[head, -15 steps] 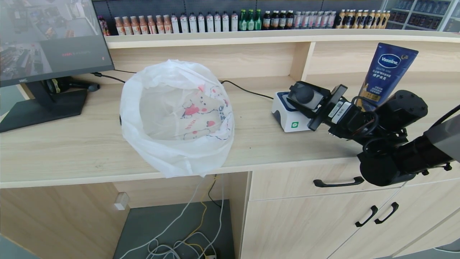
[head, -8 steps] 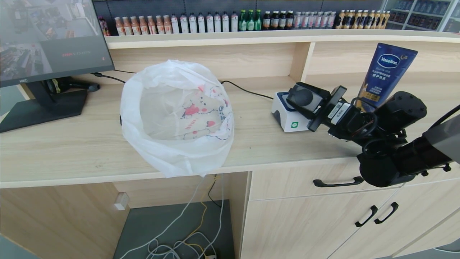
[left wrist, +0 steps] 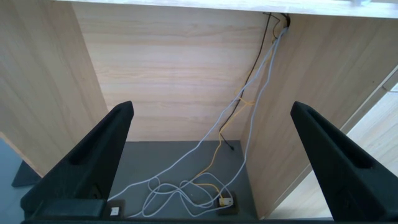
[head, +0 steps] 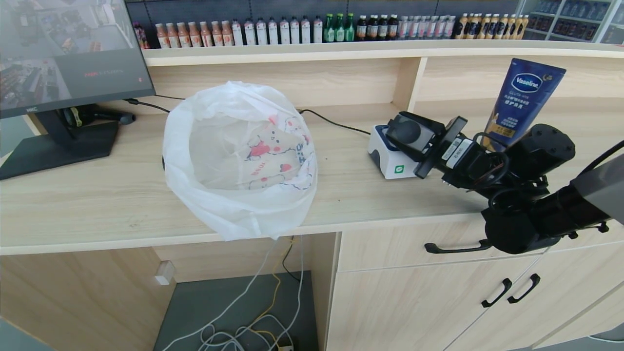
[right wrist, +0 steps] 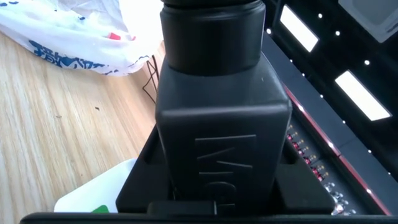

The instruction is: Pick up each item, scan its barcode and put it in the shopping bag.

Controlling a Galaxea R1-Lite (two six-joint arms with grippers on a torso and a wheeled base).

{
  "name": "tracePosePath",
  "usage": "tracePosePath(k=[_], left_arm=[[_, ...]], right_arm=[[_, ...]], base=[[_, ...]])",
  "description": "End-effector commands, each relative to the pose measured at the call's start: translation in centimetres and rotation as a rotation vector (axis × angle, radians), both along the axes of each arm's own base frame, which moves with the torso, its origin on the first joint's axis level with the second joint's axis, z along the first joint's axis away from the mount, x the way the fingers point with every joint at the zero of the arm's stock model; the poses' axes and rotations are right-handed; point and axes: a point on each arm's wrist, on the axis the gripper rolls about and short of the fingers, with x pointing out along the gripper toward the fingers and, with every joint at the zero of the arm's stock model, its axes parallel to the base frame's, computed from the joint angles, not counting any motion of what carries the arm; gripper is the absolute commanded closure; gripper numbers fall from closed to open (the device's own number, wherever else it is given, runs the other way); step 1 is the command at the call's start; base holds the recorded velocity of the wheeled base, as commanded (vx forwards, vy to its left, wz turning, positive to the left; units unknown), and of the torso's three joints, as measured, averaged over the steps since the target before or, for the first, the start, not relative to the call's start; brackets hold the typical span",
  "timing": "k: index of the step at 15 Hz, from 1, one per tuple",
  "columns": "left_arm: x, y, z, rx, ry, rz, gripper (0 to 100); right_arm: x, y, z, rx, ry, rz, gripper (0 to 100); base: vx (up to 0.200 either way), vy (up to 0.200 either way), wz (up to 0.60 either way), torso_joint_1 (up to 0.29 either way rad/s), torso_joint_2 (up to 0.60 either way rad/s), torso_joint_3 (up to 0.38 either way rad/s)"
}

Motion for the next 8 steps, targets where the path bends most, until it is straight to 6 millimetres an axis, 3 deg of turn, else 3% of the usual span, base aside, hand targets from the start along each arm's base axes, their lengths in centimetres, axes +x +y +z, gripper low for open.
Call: tracePosePath(k=[1,6,8], left_arm=[[0.0,0.0,0.0,0.0,0.0,0.0,0],[0.0,0.0,0.0,0.0,0.0,-0.001,0],[0.0,0.0,0.0,0.0,0.0,0.0,0]], right_arm=[[0.1,0.1,-0.3,-0.002,0.007,0.003,100],[0.0,0.0,-0.2,0.019,0.026,-0.011,100],[-0.5,-0.1,1.1,0.062,0.023,-0.025,100]], base=[[0.0,0.0,0.0,0.0,0.0,0.0],[0.0,0.0,0.0,0.0,0.0,0.0],[0.0,0.0,0.0,0.0,0.0,0.0]])
